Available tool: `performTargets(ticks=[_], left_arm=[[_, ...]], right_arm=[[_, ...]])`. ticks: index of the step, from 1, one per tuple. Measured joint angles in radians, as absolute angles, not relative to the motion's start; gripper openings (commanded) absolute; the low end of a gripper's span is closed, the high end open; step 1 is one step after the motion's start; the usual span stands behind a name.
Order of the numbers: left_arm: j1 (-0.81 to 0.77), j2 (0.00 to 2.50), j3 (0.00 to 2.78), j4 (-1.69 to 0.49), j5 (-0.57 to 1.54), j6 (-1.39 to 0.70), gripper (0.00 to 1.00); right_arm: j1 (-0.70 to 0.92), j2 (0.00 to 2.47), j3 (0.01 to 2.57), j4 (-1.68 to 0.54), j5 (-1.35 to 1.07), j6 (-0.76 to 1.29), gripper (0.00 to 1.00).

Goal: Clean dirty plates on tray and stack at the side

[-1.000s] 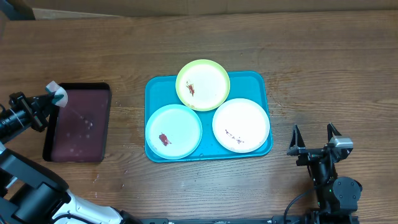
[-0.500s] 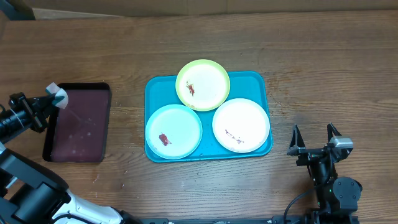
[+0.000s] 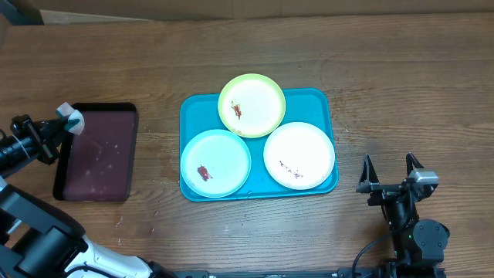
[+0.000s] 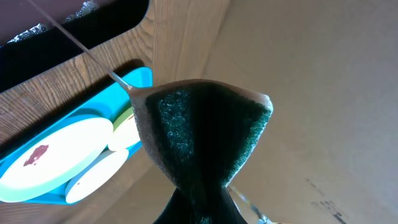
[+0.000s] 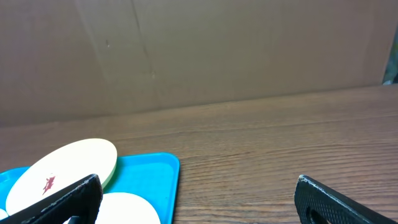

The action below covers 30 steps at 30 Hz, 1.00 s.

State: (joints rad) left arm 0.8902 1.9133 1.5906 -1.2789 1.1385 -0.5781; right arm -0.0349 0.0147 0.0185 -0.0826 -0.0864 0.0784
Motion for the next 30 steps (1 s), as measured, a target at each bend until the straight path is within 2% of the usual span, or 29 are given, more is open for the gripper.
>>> performTargets(ticks=[30], left_arm=[[0.890,1.913,1.591,-1.216,1.101,-0.579,0.04]], right_arm=[[-0.035,0.015,0.019,-0.083,-0.086,0.078,1.00]])
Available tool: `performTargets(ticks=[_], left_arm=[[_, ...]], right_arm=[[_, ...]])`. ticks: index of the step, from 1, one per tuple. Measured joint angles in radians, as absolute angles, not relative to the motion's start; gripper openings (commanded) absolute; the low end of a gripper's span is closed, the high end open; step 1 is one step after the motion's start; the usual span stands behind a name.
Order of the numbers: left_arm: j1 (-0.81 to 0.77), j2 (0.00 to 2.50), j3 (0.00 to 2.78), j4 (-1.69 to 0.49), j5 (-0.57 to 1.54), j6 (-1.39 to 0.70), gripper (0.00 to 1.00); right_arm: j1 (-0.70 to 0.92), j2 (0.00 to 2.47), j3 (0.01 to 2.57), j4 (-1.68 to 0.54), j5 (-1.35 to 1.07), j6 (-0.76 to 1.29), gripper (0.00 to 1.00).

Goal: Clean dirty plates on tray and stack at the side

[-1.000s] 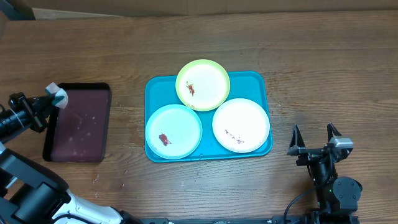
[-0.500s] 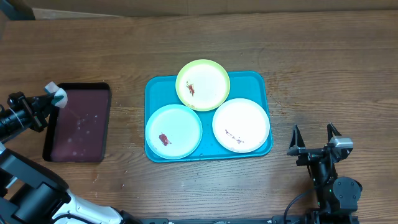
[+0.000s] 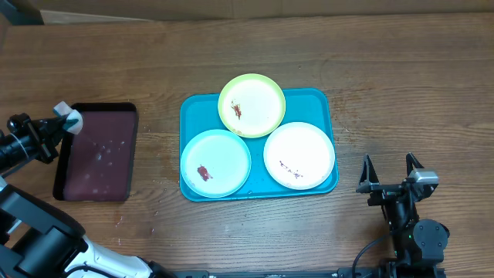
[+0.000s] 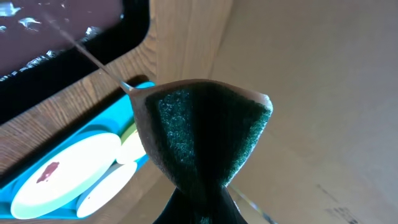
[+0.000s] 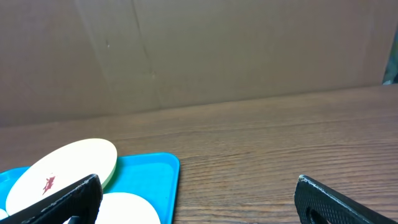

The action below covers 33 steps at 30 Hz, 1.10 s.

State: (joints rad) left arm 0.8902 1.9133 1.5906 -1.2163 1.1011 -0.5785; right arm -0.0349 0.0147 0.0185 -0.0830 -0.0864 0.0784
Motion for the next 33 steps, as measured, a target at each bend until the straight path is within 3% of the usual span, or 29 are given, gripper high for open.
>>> performTargets(ticks=[33], left_arm=[[0.890,1.913,1.591,-1.207,1.057,-0.579,0.04]], right_arm=[[-0.035,0.015,0.019,-0.083,-0.086,0.078,1.00]])
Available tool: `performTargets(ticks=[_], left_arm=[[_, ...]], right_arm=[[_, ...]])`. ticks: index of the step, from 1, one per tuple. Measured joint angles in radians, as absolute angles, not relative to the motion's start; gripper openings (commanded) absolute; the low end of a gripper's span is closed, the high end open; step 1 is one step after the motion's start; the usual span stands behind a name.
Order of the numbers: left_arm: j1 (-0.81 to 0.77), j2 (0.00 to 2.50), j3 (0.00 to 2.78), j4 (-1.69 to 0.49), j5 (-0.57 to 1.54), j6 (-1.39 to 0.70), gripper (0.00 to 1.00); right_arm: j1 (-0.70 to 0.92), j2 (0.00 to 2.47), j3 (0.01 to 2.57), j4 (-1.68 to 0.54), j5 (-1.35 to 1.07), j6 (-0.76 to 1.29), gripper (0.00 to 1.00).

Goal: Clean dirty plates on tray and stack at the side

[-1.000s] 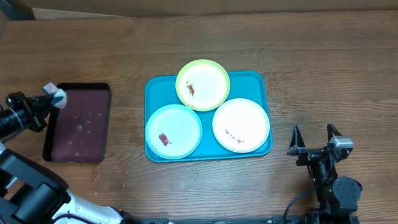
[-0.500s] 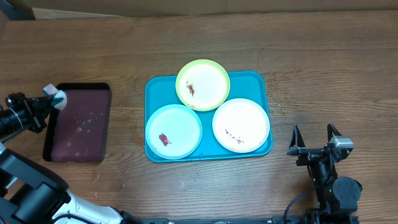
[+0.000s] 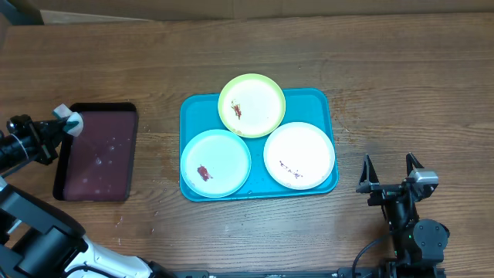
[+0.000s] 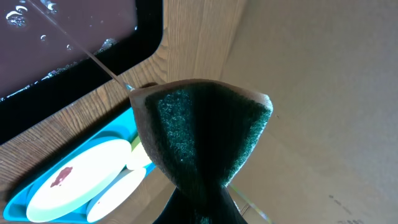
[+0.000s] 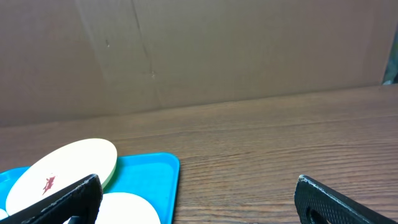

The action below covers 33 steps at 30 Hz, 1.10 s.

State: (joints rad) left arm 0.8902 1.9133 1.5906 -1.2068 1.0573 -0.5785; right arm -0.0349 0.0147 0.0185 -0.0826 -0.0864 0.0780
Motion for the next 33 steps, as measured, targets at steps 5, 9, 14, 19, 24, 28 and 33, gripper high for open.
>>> performTargets(ticks=[5,9,14,19,24,28,33], left_arm=[[0.890,1.913,1.591,-1.207,1.057,-0.579,0.04],[0.890,1.913,1.591,-1.207,1.057,-0.579,0.04],[0.890,1.913,1.591,-1.207,1.057,-0.579,0.04],[0.890,1.913,1.591,-1.207,1.057,-0.579,0.04],[0.890,1.913,1.591,-1.207,1.057,-0.578,0.04],[0.890,1.913,1.591,-1.207,1.057,-0.579,0.04],[0.890,1.913,1.591,-1.209,1.065,-0.555,0.04]], right_arm=[[-0.035,0.015,0.019,-0.083,-0.086,0.078,1.00],[-0.035,0.015,0.019,-0.082,-0.086,0.078,1.00],[-0.035,0.015,0.019,-0.083,-0.086,0.078,1.00],[-0.035,0.015,0.019,-0.083,-0.086,0.078,1.00],[-0.035,0.015,0.019,-0.083,-0.086,0.078,1.00],[-0.035,0.015,0.019,-0.083,-0.086,0.078,1.00],[-0.035,0.015,0.019,-0.083,-0.087,0.078,1.00]])
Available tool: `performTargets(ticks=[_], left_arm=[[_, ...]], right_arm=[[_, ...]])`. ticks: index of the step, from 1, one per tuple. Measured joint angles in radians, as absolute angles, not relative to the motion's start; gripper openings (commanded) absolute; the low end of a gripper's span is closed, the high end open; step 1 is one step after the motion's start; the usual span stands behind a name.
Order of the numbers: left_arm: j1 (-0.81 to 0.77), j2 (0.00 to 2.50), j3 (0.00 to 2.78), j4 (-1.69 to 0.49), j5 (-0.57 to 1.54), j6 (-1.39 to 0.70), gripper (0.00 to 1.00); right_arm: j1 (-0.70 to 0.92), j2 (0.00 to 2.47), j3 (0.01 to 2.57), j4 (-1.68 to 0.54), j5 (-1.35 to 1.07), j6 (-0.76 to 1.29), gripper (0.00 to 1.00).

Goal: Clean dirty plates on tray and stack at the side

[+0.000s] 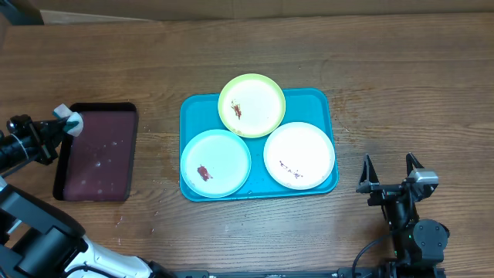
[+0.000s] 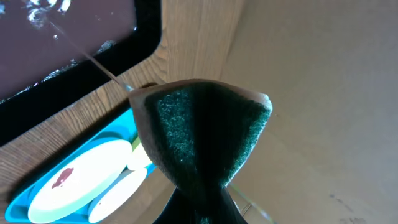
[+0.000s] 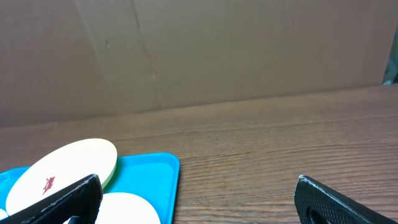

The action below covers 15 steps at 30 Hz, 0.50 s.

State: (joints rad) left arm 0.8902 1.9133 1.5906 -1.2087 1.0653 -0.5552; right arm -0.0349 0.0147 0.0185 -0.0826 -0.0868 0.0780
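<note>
Three dirty plates lie on the blue tray (image 1: 324, 100): a yellow-green plate (image 1: 252, 105) at the back, a light-blue plate (image 1: 215, 163) front left with a red smear, a white plate (image 1: 299, 154) front right with dark specks. My left gripper (image 1: 68, 120) is shut on a green sponge (image 2: 202, 137), held over the upper left corner of the dark water tray (image 1: 96, 153); water streams off the sponge. My right gripper (image 1: 390, 174) stands open right of the blue tray, with nothing between its fingers (image 3: 326, 199).
The dark tray holds water with bubbles and sits at the table's left side. A brown cardboard wall (image 3: 249, 50) stands behind the table. Bare wood (image 1: 401, 93) lies right of the blue tray and between the two trays.
The left wrist view has tilted very slightly; the sponge remains over the water tray's corner, still dripping. Plates and right gripper are unchanged.
The left gripper held the sponge over the water tray's upper left corner throughout, shifting a little further left after the oldest moment, with water running off it. The three plates and the open right gripper have stayed where they were.
</note>
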Motion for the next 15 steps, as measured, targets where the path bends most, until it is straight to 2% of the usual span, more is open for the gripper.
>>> performTargets(ticks=[8,11,15], left_arm=[[0.890,1.913,1.608,-1.205,1.217,-0.397,0.04],[0.876,1.907,1.622,-1.215,1.095,-0.363,0.04],[0.775,1.905,1.574,-1.172,0.894,-0.353,0.04]], right_arm=[[-0.035,0.015,0.019,-0.083,-0.086,0.078,1.00],[-0.035,0.015,0.019,-0.083,-0.086,0.078,1.00],[-0.035,0.015,0.019,-0.082,-0.086,0.078,1.00]])
